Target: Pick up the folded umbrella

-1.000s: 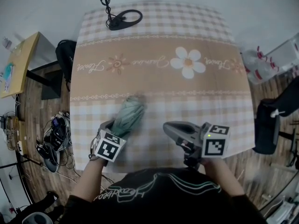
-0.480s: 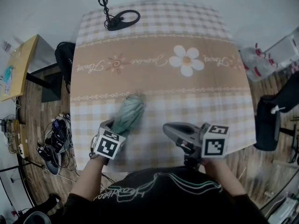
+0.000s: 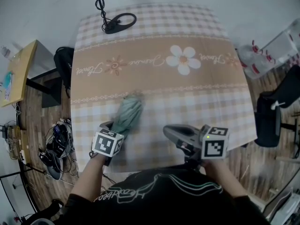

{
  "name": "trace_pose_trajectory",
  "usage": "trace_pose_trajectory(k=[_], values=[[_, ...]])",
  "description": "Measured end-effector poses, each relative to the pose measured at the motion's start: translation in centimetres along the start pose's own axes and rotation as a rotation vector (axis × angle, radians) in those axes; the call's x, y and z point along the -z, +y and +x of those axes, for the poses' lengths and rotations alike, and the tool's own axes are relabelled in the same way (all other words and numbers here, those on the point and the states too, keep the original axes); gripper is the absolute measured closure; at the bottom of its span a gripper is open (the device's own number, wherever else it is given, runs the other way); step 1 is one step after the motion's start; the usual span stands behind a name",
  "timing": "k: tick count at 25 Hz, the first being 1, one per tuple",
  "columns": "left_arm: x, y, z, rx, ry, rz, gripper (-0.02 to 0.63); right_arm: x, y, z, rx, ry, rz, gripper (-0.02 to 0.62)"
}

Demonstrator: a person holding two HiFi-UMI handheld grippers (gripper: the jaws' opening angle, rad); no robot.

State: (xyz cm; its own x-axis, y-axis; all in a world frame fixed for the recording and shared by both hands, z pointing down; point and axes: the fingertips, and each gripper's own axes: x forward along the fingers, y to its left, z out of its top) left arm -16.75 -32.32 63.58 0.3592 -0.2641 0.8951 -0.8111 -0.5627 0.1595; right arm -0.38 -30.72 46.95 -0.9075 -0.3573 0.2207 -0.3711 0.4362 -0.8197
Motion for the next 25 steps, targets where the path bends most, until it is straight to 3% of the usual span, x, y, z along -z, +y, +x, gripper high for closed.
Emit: trace_pose_trajectory(k=[9,25], values=[[-0.3,-1.5,-2.1,0.046,-0.078,-0.056,0.342,1.0,1.4,-0.7,0.007,-0.031,-0.009,0.584],[-1.8,-5.8,-11.6,0.211,-0.362,-0.101,0.342,3.4,6.7,0.1,-0.001,-0.067,-0.086,0.584]])
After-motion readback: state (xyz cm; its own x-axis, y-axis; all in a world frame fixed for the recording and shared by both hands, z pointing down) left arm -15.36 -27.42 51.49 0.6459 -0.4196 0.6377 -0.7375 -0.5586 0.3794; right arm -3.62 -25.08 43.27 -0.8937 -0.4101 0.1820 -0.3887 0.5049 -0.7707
